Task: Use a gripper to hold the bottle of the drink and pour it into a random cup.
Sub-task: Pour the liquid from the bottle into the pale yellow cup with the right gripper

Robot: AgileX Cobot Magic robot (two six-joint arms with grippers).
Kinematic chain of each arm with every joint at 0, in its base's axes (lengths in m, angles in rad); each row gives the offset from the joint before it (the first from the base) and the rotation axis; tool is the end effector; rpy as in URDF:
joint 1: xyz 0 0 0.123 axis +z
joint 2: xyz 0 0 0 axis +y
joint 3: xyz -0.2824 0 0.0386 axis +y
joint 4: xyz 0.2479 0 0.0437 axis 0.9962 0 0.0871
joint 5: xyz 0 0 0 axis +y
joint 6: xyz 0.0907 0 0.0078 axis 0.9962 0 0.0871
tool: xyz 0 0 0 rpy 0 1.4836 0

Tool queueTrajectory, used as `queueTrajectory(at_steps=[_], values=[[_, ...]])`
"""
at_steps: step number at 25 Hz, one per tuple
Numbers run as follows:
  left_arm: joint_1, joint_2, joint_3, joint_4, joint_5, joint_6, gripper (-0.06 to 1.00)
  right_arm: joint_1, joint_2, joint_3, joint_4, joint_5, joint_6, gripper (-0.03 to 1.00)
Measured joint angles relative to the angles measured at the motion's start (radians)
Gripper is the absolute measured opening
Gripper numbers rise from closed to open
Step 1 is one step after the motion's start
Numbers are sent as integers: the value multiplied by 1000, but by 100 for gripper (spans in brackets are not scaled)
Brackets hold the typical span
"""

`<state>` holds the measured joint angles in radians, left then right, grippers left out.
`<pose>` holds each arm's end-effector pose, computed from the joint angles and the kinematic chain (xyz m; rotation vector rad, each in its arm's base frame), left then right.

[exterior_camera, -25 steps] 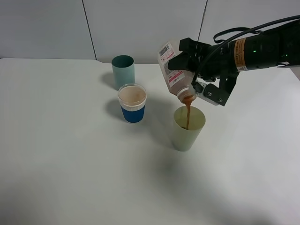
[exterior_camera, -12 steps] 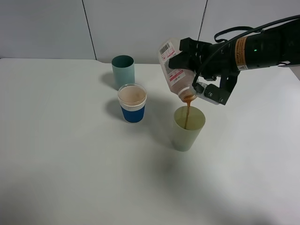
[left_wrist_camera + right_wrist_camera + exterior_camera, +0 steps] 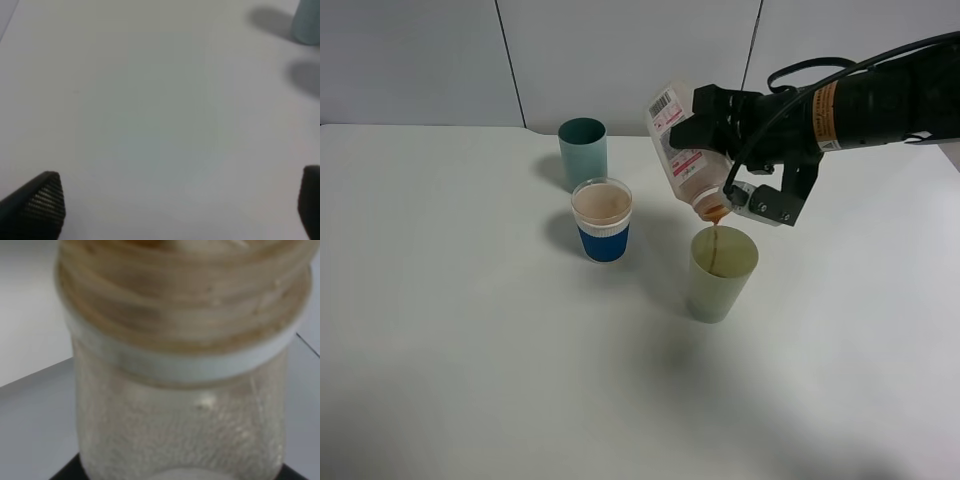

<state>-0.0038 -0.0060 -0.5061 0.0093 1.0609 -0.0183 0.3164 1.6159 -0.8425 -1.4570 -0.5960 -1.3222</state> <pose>-0.0065 0.0008 0.2788 -0.0152 2.0323 -0.0028 0.2895 0.1481 0.2182 -2.1613 -0.2670 -0.8279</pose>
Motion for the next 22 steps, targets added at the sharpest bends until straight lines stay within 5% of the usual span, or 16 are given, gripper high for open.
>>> queueTrajectory(at_steps=[22], values=[[0, 0, 0, 0, 0, 0, 93, 24, -43, 0, -10, 6, -49, 35]])
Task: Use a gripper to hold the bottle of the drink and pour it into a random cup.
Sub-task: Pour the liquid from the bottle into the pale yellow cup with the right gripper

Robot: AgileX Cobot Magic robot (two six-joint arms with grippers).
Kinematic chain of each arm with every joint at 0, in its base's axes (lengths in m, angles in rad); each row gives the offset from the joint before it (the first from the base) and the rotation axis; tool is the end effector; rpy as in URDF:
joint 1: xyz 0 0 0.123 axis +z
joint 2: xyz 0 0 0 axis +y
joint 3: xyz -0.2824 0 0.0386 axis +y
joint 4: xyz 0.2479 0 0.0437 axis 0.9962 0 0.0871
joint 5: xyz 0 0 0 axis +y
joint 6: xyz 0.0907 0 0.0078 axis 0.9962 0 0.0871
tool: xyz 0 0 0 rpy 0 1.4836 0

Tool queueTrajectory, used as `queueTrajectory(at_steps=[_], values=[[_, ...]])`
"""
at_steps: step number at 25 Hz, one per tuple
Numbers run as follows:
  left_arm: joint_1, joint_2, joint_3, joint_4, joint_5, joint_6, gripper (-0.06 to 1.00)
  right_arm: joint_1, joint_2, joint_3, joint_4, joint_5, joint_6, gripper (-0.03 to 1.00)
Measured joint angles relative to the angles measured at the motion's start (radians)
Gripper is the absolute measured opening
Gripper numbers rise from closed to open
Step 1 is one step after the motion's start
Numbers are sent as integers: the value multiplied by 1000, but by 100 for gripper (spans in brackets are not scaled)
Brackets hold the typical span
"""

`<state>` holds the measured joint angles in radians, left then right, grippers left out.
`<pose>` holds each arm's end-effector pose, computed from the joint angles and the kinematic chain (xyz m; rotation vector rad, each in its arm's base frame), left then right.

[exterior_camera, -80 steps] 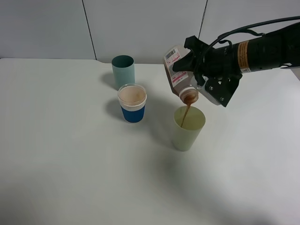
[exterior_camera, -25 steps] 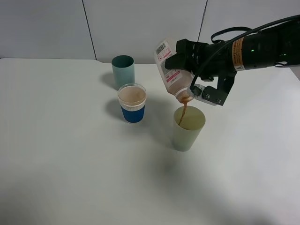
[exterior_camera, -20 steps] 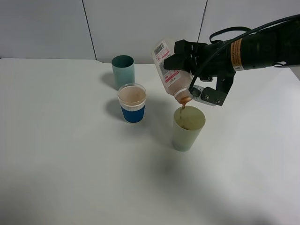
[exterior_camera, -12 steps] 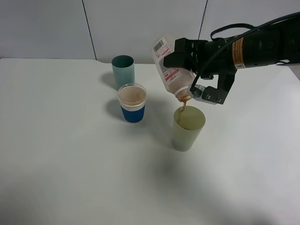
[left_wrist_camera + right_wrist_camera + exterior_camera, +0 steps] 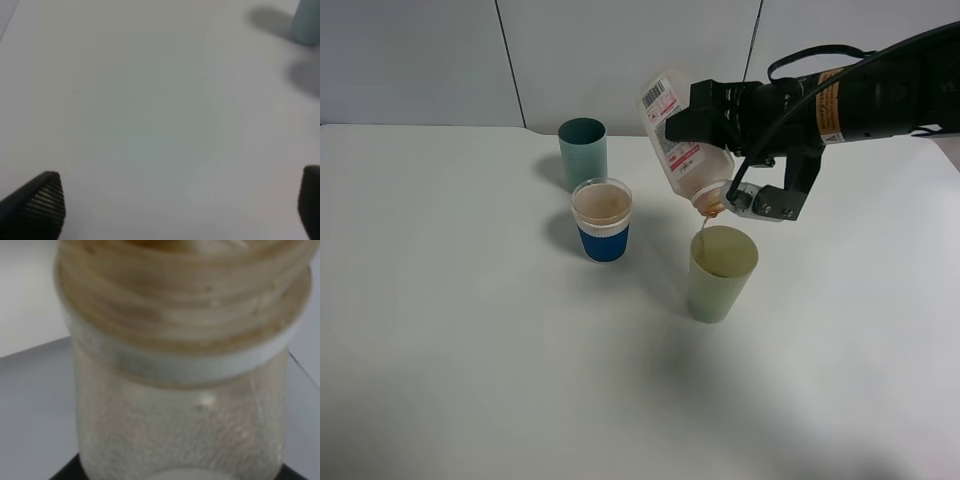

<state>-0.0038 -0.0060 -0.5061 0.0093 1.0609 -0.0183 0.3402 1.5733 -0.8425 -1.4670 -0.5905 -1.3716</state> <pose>-0.0065 0.0008 0.2788 -0.0152 2.0323 -0.0028 0.2818 0.1531 0.2312 -2.1348 -0.3688 -0.8890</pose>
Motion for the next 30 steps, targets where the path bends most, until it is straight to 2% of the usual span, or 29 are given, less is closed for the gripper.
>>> queueTrajectory(at_steps=[22, 30], values=[[0, 0, 0, 0, 0, 0, 93, 24, -9, 0, -1, 0, 0, 35], [0, 0, 0, 0, 0, 0, 93, 24, -9, 0, 26, 18, 108, 35]])
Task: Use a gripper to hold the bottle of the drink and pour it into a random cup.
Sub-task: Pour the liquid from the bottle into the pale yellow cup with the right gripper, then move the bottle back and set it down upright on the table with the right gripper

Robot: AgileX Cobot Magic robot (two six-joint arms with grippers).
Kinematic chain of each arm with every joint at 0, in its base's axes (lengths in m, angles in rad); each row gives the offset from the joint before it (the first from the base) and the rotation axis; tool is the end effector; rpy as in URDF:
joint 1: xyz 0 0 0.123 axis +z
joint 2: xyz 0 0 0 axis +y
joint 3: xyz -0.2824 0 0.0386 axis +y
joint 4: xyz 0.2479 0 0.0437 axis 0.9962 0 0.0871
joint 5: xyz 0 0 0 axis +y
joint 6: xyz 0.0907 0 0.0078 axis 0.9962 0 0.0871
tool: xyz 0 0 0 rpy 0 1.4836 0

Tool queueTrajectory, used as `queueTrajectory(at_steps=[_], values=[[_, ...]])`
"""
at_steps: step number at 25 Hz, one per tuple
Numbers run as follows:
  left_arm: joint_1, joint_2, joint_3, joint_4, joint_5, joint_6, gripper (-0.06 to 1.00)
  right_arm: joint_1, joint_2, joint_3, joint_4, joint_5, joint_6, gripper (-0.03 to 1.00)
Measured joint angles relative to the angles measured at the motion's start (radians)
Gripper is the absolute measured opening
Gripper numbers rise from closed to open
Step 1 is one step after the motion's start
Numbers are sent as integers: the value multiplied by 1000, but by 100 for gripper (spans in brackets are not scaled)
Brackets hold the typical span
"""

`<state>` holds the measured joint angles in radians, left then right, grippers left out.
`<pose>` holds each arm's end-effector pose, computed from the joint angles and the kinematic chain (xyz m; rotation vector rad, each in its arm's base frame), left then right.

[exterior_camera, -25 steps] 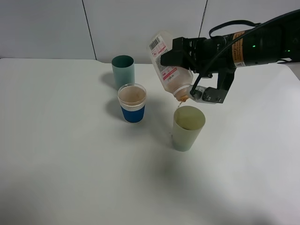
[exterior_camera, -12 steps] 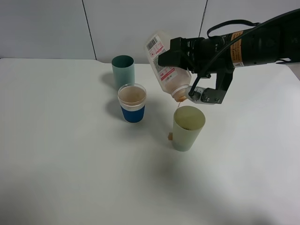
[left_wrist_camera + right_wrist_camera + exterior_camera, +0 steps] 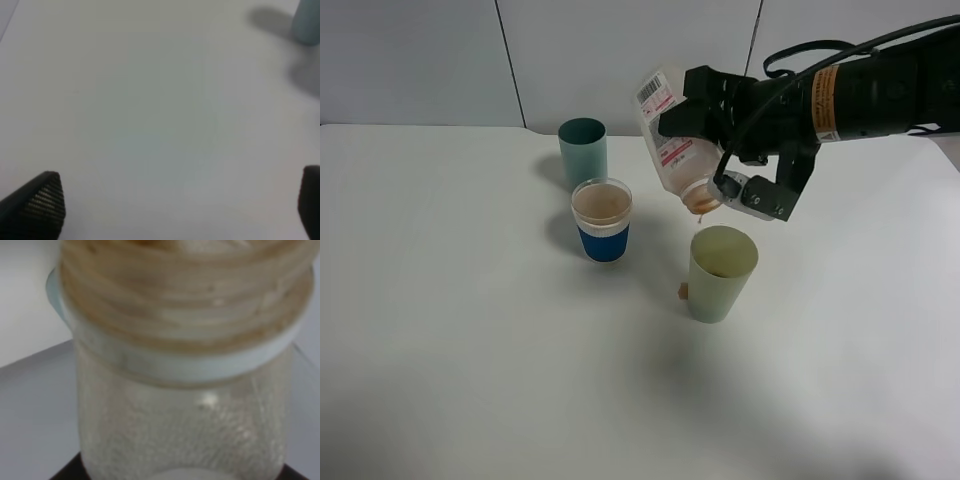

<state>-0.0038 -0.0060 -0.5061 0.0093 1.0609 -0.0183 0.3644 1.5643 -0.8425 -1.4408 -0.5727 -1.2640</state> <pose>-0.0065 0.0008 0.2788 -0.0152 2.0323 -0.0028 0.2789 0.1586 0.2344 -2.1226 -0.2413 -0.8333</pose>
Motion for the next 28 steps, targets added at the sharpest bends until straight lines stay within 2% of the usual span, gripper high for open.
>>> queueTrajectory(at_steps=[5, 14, 17, 21, 23, 28], values=[[0, 0, 0, 0, 0, 0, 93, 0, 0, 0, 32, 26, 115, 35], [0, 0, 0, 0, 0, 0, 93, -10, 0, 0, 197, 41, 484, 35], [0, 0, 0, 0, 0, 0, 93, -26, 0, 0, 281, 44, 547, 35], [0, 0, 0, 0, 0, 0, 93, -40, 0, 0, 448, 36, 574, 35], [0, 0, 0, 0, 0, 0, 93, -48, 0, 0, 519, 3, 591, 35], [0, 0, 0, 0, 0, 0, 93, -75, 0, 0, 650, -65, 733, 35]])
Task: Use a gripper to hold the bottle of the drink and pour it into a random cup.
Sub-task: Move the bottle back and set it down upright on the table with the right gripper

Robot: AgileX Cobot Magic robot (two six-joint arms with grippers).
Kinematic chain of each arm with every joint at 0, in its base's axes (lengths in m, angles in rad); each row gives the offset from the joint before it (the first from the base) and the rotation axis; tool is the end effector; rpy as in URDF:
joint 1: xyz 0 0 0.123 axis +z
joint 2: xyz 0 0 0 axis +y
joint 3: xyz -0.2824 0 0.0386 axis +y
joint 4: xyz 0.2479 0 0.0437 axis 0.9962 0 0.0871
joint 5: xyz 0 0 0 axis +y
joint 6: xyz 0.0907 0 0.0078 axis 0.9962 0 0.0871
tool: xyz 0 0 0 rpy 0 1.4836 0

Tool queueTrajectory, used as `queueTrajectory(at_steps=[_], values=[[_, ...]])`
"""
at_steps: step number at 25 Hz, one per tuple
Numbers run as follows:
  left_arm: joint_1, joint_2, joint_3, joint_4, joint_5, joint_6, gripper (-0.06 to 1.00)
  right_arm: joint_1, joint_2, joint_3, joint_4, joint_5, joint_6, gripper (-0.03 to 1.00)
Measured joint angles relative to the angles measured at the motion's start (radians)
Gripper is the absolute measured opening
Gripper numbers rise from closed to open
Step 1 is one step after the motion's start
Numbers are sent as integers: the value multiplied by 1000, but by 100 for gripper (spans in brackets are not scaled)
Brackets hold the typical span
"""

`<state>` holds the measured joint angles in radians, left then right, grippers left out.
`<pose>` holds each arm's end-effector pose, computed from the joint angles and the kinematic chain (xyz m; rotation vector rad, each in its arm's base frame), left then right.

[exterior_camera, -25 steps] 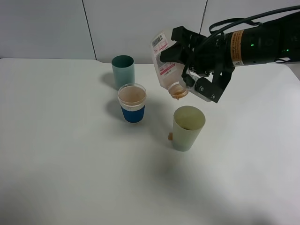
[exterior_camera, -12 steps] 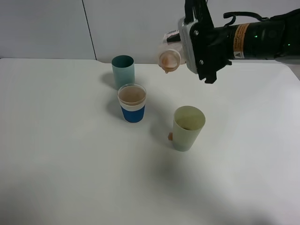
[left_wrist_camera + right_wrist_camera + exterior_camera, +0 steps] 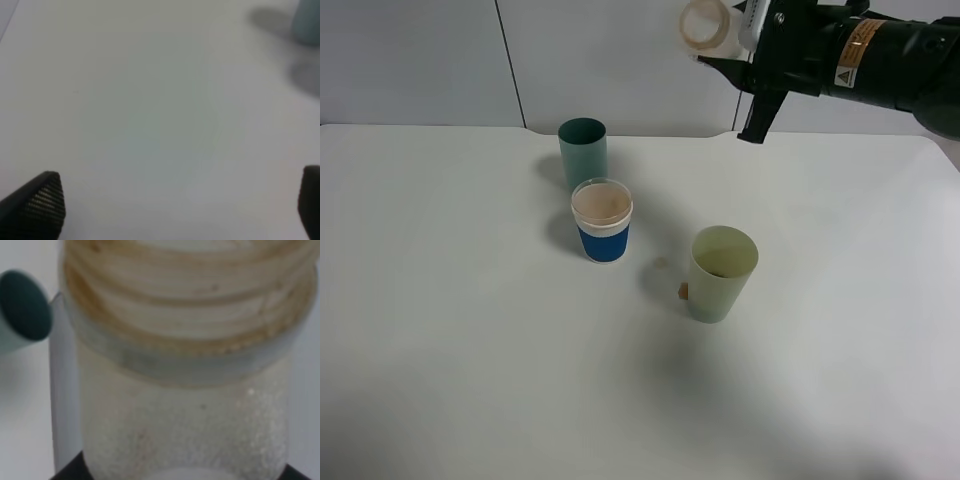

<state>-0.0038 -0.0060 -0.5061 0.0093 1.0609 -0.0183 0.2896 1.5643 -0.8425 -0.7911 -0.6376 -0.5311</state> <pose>-0.0065 0.0008 0.2788 -0.0152 2.0323 -0.0028 0.3084 0.1320 0.2619 -1.3888 1.0153 -0.3091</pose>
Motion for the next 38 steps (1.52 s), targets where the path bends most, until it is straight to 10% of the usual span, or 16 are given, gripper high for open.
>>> queueTrajectory(at_steps=[17, 24, 38], values=[[0, 0, 0, 0, 0, 0, 93, -107, 9, 0, 128, 159, 893, 35], [0, 0, 0, 0, 0, 0, 93, -123, 105, 0, 282, 219, 858, 35], [0, 0, 0, 0, 0, 0, 93, -123, 384, -2, 382, 32, 787, 35]])
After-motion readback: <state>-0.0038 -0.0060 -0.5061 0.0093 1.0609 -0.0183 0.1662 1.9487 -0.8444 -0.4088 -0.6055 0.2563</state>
